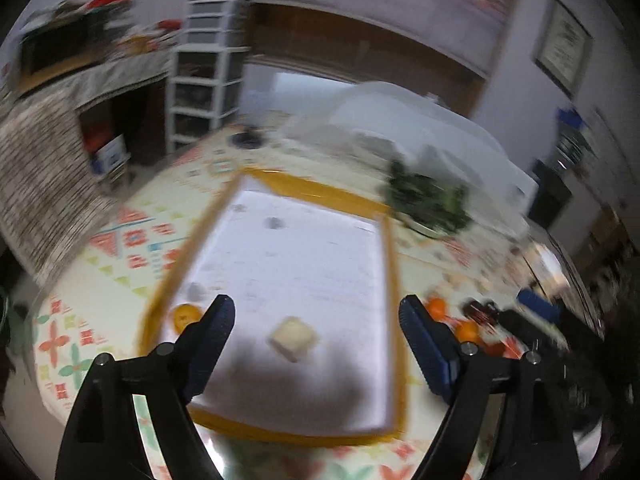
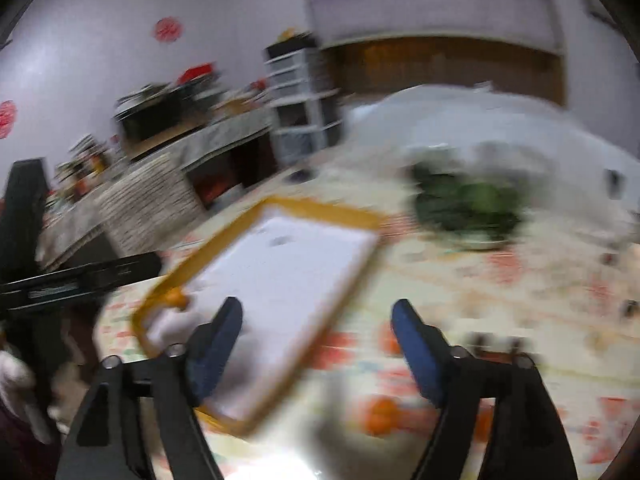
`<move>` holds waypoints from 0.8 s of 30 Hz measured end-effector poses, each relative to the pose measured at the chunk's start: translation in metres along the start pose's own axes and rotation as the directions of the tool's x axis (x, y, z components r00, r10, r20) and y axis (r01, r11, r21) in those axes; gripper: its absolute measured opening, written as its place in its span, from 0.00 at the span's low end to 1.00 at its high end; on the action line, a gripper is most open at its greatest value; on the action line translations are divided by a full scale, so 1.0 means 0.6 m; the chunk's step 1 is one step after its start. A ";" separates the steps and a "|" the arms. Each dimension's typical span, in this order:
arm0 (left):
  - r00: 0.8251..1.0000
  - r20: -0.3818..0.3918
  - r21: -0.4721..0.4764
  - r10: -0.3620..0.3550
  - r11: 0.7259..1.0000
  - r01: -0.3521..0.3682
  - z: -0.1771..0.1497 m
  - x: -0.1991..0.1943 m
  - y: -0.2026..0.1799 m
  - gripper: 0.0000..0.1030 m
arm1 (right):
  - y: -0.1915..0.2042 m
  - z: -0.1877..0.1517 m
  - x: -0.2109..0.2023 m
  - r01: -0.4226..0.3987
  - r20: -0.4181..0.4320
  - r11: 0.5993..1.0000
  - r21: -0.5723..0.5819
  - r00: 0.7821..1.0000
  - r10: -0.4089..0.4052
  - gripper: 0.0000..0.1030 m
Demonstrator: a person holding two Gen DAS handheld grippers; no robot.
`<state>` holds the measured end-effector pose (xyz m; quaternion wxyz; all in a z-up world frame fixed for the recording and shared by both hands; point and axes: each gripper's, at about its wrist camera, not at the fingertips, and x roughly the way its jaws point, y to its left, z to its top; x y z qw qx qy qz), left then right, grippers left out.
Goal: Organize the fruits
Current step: 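Carry the orange into the tray and open the left tool while the right tool releases the cube there, then grasp a mandarin orange with the left tool while the right tool grasps another orange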
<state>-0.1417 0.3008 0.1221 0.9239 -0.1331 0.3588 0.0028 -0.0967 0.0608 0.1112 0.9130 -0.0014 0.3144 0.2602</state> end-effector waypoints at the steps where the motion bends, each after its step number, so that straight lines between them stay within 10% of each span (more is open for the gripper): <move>1: 1.000 -0.004 0.022 -0.013 1.000 0.013 -0.003 0.002 -0.015 0.81 | -0.035 -0.007 -0.012 0.019 -0.013 0.999 0.033 1.000 -0.018 0.80; 11: 0.982 -0.166 0.337 -0.090 0.931 0.142 -0.104 0.117 -0.236 0.81 | -0.171 -0.092 0.004 0.037 -0.176 0.985 0.167 0.984 -0.008 0.64; 24: 0.968 -0.248 0.413 -0.026 0.901 0.130 -0.123 0.206 -0.262 0.63 | -0.159 -0.107 0.058 0.015 -0.248 0.995 0.097 0.969 0.009 0.52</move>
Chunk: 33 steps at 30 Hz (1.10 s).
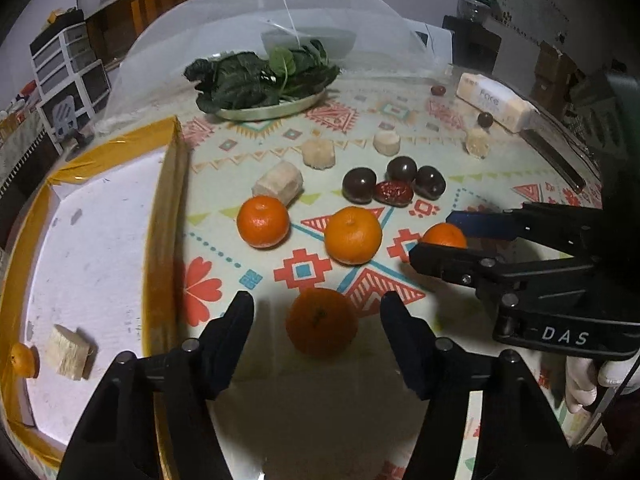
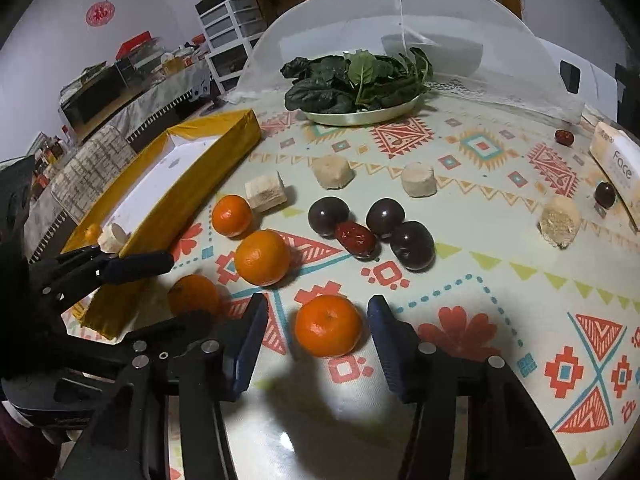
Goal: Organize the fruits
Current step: 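Grasp a mandarin orange with the left tool while the right tool grasps another orange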
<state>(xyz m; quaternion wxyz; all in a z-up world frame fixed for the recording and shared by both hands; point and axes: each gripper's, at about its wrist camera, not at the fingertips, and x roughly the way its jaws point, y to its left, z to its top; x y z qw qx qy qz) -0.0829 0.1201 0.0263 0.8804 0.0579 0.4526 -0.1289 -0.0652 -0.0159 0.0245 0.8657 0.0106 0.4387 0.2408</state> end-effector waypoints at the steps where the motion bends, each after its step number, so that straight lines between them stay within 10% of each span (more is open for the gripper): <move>1: 1.000 -0.006 0.001 0.002 1.000 -0.002 0.000 0.004 0.000 0.63 | -0.001 0.000 0.003 0.006 -0.008 1.000 0.001 1.000 -0.006 0.51; 6: 1.000 -0.018 0.007 0.000 1.000 0.000 -0.002 0.014 -0.003 0.60 | -0.004 0.001 0.012 0.012 -0.014 1.000 0.006 1.000 -0.012 0.47; 9: 1.000 -0.023 0.020 0.020 1.000 -0.019 -0.004 0.020 -0.008 0.35 | -0.002 -0.001 0.012 0.021 -0.016 1.000 -0.001 1.000 -0.021 0.36; 24: 0.989 0.143 -0.144 0.028 0.990 -0.007 -0.003 -0.121 0.055 0.34 | 0.038 0.022 -0.075 0.019 0.093 1.000 -0.006 0.995 -0.019 0.35; 33: 0.955 0.280 -0.322 0.101 0.947 -0.005 0.053 -0.302 0.206 0.34 | 0.162 0.160 -0.188 -0.132 0.278 0.987 -0.093 0.948 0.153 0.35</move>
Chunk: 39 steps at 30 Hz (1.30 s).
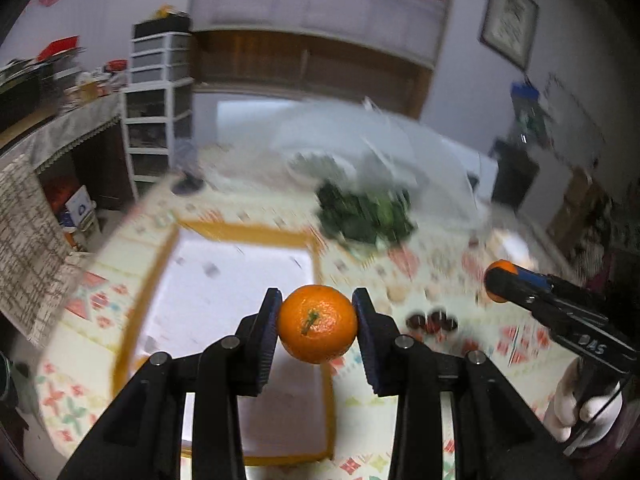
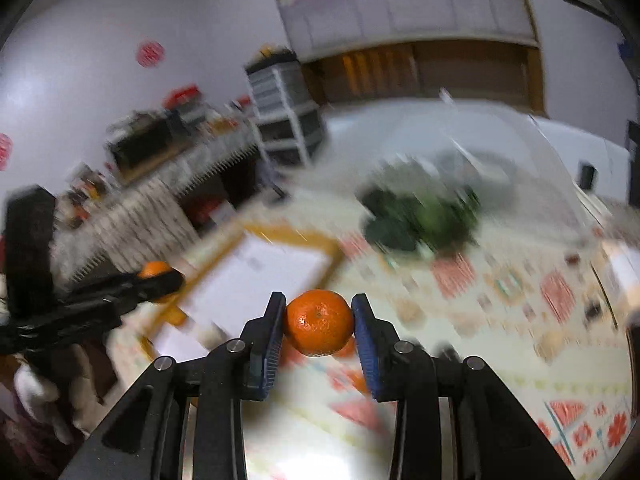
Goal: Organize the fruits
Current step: 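Grasp a mandarin orange with the left tool while the right tool grasps another orange, then lower both held oranges into the tray and open both tools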
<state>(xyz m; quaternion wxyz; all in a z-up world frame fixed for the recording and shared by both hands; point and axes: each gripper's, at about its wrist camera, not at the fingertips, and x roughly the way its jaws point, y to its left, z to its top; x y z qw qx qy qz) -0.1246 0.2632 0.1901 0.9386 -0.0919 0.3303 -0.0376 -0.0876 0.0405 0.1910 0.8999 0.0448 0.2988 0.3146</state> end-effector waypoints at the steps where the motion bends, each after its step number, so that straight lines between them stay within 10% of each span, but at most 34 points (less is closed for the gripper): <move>1: 1.000 0.011 -0.007 0.011 1.000 -0.011 0.013 -0.009 0.011 0.34 | 0.016 0.020 0.001 -0.034 0.014 0.999 -0.003 0.999 0.034 0.35; 7: 0.992 -0.039 -0.057 0.119 0.991 -0.121 0.016 0.051 0.092 0.34 | 0.099 0.023 0.120 -0.092 -0.099 0.994 -0.060 0.991 0.086 0.35; 13: 0.968 -0.230 -0.195 0.099 0.970 -0.146 -0.053 0.183 0.191 0.34 | 0.117 -0.069 0.297 -0.039 -0.301 0.996 -0.084 0.953 0.012 0.35; 21: 0.949 -0.302 -0.282 0.091 0.943 -0.180 -0.083 0.244 0.249 0.37 | 0.111 -0.111 0.396 0.005 -0.385 0.996 -0.088 0.922 -0.039 0.36; 26: 0.959 -0.265 -0.295 0.098 0.939 -0.178 -0.076 0.227 0.247 0.60 | 0.102 -0.100 0.393 0.014 -0.354 0.999 -0.043 0.935 -0.028 0.63; 33: 0.978 -0.184 -0.313 0.097 0.938 -0.152 -0.064 0.175 0.207 0.66 | 0.079 -0.091 0.293 -0.045 -0.238 0.995 0.085 0.969 0.064 0.63; 36: 0.990 -0.122 -0.292 0.071 0.951 -0.104 -0.061 0.139 0.157 0.66 | 0.047 -0.107 0.221 -0.128 -0.135 0.958 0.257 0.977 0.167 0.63; 39: 0.997 -0.057 -0.259 0.045 0.964 -0.059 -0.061 0.103 0.097 0.66 | -0.002 -0.137 0.160 -0.265 -0.049 0.837 0.478 0.944 0.327 0.63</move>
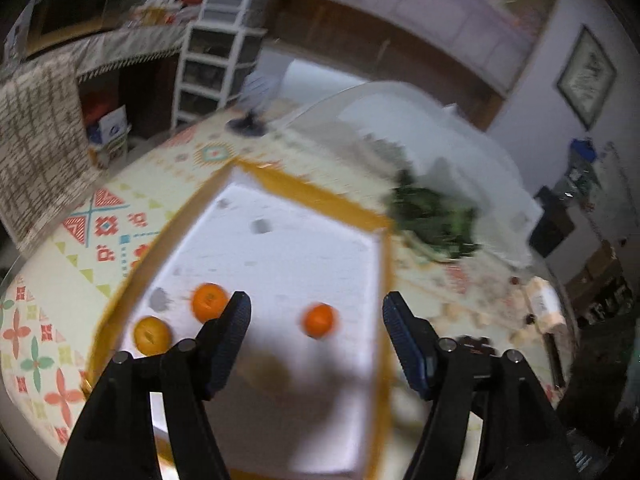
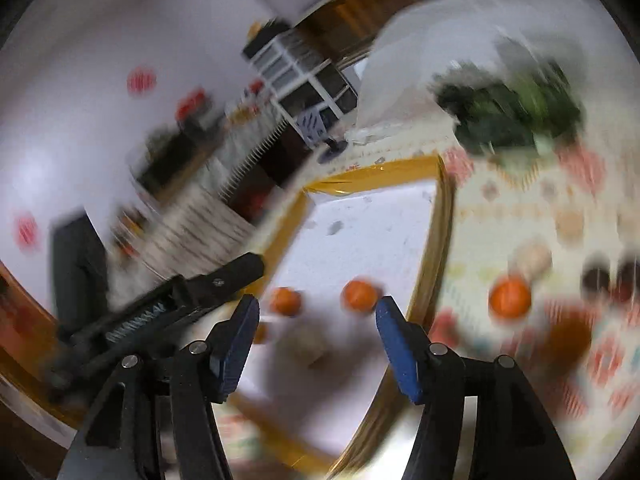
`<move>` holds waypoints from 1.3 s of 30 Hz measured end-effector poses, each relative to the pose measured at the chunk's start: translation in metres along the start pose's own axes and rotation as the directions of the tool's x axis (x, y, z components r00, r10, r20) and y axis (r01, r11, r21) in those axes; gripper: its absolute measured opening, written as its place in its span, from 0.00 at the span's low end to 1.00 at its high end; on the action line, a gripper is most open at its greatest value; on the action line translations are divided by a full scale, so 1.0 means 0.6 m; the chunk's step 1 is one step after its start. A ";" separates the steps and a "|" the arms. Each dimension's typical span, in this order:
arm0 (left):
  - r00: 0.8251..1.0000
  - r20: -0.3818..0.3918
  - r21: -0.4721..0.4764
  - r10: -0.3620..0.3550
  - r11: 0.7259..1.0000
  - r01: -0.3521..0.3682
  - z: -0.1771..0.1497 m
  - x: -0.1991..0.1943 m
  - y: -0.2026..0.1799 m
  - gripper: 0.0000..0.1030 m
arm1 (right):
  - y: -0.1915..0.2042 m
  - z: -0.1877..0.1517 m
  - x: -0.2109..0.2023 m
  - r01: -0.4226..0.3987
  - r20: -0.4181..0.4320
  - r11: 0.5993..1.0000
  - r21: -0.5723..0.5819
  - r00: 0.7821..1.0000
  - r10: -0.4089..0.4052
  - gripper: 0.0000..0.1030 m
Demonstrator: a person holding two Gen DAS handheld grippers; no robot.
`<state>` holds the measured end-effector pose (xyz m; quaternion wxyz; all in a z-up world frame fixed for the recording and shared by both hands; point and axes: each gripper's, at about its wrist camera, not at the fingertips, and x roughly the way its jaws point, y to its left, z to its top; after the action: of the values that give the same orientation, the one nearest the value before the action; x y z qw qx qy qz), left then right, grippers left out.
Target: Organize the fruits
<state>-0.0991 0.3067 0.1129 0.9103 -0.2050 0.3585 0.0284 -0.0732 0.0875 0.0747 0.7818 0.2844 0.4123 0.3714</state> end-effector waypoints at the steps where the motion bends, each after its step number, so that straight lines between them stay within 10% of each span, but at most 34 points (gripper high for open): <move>1: 1.000 0.016 0.012 -0.024 1.000 0.024 -0.010 -0.016 -0.024 0.66 | -0.012 -0.008 -0.025 -0.039 -0.007 0.998 0.054 0.999 0.039 0.63; 7: 0.970 0.026 0.032 -0.241 0.970 0.240 -0.056 -0.094 -0.132 0.66 | -0.024 -0.034 -0.209 0.111 0.057 0.994 -0.017 0.992 -0.110 0.64; 12: 0.903 0.027 0.128 -0.430 0.897 0.423 -0.086 -0.196 -0.254 0.66 | -0.029 -0.026 -0.418 0.262 0.151 0.964 -0.042 0.956 -0.253 0.64; 15: 0.872 0.057 0.216 -0.486 0.859 0.464 -0.087 -0.268 -0.312 0.66 | -0.008 -0.020 -0.564 0.363 0.269 0.930 -0.056 0.902 -0.336 0.64; 18: 0.869 0.160 0.327 -0.468 0.856 0.401 -0.086 -0.331 -0.354 0.66 | 0.034 -0.017 -0.701 0.502 0.403 0.863 -0.064 0.804 -0.438 0.66; 21: 0.840 0.256 0.342 -0.479 0.857 0.385 -0.069 -0.371 -0.378 0.66 | 0.043 -0.013 -0.807 0.411 0.457 0.911 -0.016 0.814 -0.359 0.67; 25: 0.831 0.312 0.341 -0.460 0.871 0.354 -0.041 -0.394 -0.397 0.66 | 0.067 0.002 -0.924 0.494 0.545 0.868 0.056 0.713 -0.441 0.67; 28: 0.803 0.336 0.308 -0.492 0.863 0.400 -0.004 -0.423 -0.399 0.66 | 0.073 0.020 -1.008 0.439 0.581 0.891 0.112 0.699 -0.417 0.67; 32: 0.773 0.417 0.331 -0.478 0.872 0.361 0.031 -0.501 -0.404 0.66 | 0.102 0.038 -1.133 0.505 0.630 0.828 0.241 0.568 -0.530 0.67; 36: 0.762 0.551 0.392 -0.341 0.911 0.125 0.081 -0.607 -0.426 0.73 | 0.163 0.046 -1.265 0.570 0.665 0.728 0.381 0.378 -0.644 0.68; 39: 0.748 0.627 0.382 -0.218 0.923 -0.051 0.130 -0.667 -0.436 0.81 | 0.231 0.047 -1.337 0.657 0.638 0.558 0.507 0.149 -0.755 0.74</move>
<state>-0.2940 0.1364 0.5222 0.9997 -0.0200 0.0038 -0.0117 -0.4053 -0.4922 0.5401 0.9369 0.2339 0.1084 -0.2362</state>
